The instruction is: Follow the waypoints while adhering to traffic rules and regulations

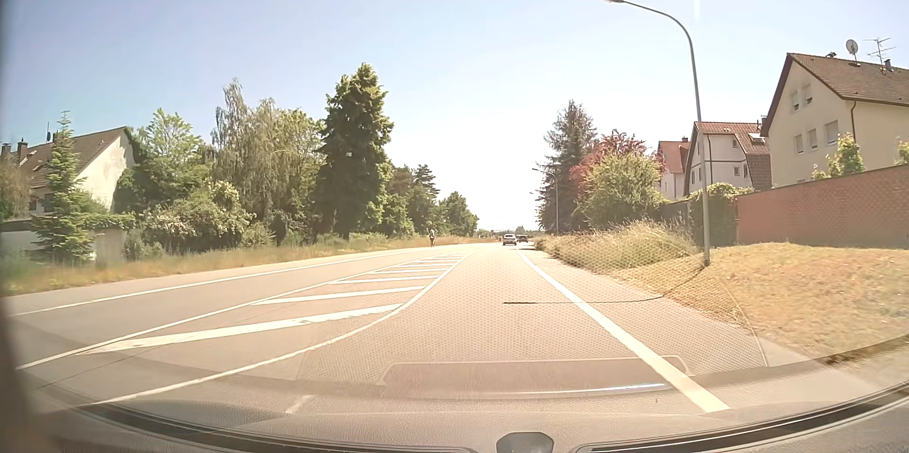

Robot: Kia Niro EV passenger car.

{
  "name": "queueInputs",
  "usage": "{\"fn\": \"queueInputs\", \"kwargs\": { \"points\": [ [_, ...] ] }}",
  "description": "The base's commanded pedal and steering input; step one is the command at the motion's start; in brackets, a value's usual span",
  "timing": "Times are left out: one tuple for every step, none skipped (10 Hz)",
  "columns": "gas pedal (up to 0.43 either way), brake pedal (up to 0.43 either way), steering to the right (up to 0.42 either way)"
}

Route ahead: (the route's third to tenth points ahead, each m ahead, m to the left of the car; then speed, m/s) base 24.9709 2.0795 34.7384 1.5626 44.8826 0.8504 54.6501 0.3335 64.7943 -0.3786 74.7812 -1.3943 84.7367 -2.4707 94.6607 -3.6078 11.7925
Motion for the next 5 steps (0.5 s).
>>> {"fn": "queueInputs", "kwargs": {
  "points": [
    [0.047,0.030,0.003],
    [0.047,0.030,0.003],
    [0.047,0.030,0.003],
    [0.047,0.030,0.003],
    [0.047,0.030,0.003]
  ]
}}
